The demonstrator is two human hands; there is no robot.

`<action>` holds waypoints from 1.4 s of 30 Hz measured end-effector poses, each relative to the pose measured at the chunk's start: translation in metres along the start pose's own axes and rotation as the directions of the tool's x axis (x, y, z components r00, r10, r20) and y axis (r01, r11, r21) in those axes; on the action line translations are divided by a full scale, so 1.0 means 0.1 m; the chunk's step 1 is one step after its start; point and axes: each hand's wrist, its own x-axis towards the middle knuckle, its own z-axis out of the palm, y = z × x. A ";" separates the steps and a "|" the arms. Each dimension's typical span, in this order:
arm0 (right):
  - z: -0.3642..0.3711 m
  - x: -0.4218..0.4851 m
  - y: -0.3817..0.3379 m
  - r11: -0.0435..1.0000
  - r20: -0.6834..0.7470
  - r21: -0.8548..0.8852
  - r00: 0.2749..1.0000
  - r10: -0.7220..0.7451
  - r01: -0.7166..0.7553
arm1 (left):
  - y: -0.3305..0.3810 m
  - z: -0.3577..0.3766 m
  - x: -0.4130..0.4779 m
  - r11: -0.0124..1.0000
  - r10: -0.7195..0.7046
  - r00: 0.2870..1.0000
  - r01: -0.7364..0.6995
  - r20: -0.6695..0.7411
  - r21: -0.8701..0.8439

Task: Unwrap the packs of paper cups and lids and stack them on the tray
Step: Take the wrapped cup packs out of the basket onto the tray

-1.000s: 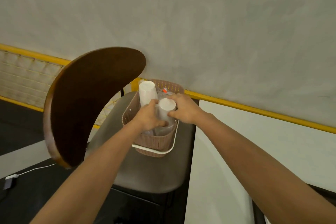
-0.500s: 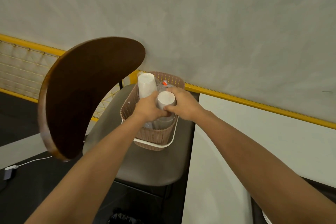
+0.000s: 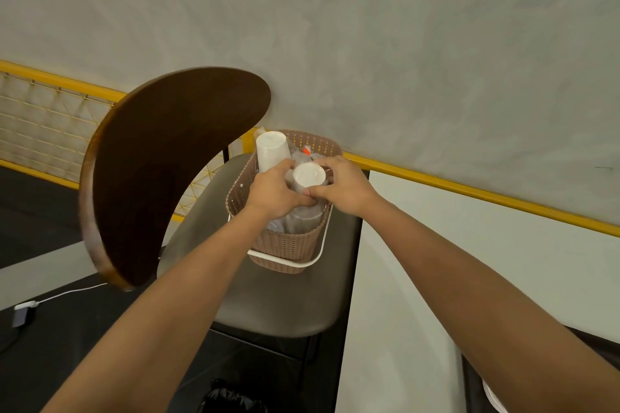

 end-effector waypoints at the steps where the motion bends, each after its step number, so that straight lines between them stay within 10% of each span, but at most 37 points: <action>1: -0.01 0.00 -0.01 1.000 0.001 0.007 1.000 0.002 -0.002 | 0.00 0.00 -0.01 1.000 0.000 1.000 0.000 -0.006 -0.004; 30: 0.09 -0.07 0.01 0.991 -0.003 0.136 1.000 -0.010 0.010 | 0.08 -0.22 -0.08 0.978 -0.060 0.998 0.053 -0.030 -0.200; 42: 0.17 -0.06 -0.06 0.988 -0.043 -0.125 0.994 -0.101 0.095 | -0.05 -0.22 -0.02 0.858 -0.130 0.987 0.158 0.092 -0.489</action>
